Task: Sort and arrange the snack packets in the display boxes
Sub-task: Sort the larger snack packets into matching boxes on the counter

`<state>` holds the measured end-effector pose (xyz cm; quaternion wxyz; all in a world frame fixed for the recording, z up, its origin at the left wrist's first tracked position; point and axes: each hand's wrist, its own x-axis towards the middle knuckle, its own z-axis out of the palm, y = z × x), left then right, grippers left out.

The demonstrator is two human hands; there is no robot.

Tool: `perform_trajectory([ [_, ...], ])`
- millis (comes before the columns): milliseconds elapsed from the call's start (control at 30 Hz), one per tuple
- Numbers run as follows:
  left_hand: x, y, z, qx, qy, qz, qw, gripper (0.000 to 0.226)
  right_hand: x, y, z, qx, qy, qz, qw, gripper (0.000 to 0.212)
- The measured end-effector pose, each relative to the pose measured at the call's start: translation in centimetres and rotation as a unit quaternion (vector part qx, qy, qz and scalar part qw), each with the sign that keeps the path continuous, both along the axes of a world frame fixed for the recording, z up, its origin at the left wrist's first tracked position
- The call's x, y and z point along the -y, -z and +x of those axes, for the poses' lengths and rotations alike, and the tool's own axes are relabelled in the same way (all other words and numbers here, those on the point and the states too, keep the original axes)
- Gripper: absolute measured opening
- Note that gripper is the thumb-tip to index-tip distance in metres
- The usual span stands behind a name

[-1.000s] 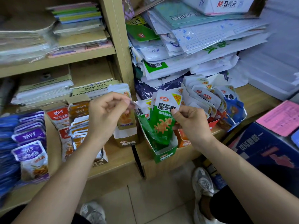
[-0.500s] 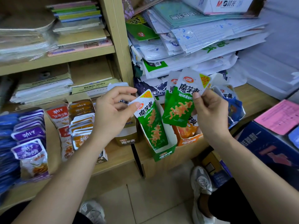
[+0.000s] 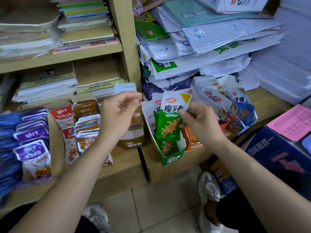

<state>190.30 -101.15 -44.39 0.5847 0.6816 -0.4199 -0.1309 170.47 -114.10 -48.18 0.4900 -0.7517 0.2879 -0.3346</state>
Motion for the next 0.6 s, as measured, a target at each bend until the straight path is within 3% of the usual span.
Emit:
perform_trajectory([
  [100,-0.9,0.8,0.1,0.092,0.019,0.037,0.995,0.021,-0.3,0.7,0.4,-0.09,-0.014,-0.051,0.995,0.01],
  [200,-0.7,1.6,0.0,0.241,0.039,0.097,0.965,0.045,-0.2,1.2,0.3,-0.191,0.027,-0.185,0.964,0.027],
  [267,-0.1,2.1,-0.2,0.308,0.059,0.12,0.942,0.057,-0.4,1.5,0.3,-0.2,0.027,-0.243,0.949,0.025],
  [333,0.4,2.7,-0.4,0.352,0.066,0.147,0.922,0.058,-0.9,1.5,0.3,-0.201,0.02,-0.235,0.951,0.023],
  [433,0.6,3.1,-0.5,0.424,0.056,0.196,0.882,0.06,-1.6,1.4,-0.4,-0.202,0.028,-0.212,0.956,0.053],
  [600,1.3,2.8,-1.0,0.494,0.034,0.257,0.83,0.064,-3.2,1.9,-2.3,-0.213,-0.023,-0.21,0.954,0.047],
])
